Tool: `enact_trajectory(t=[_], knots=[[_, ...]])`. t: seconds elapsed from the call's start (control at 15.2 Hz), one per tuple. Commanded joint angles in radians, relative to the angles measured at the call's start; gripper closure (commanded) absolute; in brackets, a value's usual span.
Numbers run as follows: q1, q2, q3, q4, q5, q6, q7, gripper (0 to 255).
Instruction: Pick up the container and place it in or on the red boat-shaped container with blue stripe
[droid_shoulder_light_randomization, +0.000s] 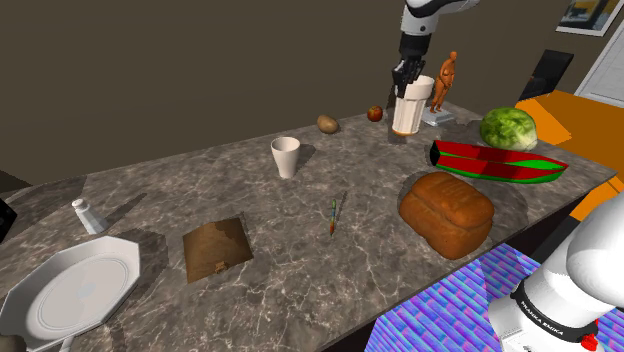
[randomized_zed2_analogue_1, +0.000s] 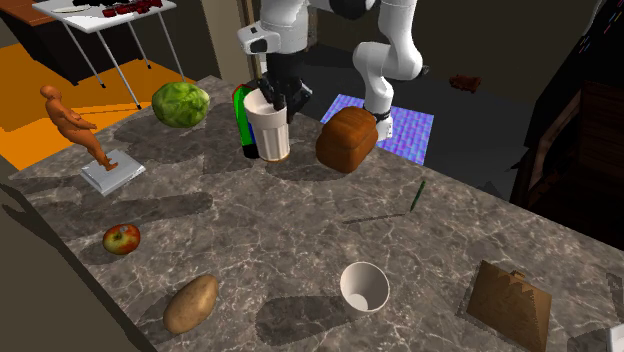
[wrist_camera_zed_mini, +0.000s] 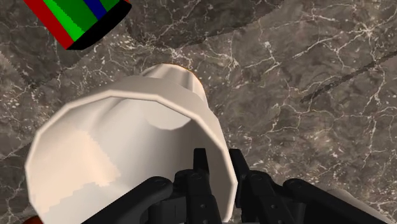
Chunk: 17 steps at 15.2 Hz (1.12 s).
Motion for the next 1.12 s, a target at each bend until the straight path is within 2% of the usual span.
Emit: enact_trajectory(t=[0.0,0.53,1.06], knots=[[-0.019,-0.053,-0.019,-0.05,-0.008,0.0,-0.037,255],[-0.091,-0.19,-0.107,-0.158,-0.044,-0.015,-0.189,255],[-0.164,-0.271,-0.212,-0.191,-0.086,-0.045,-0.357,255]])
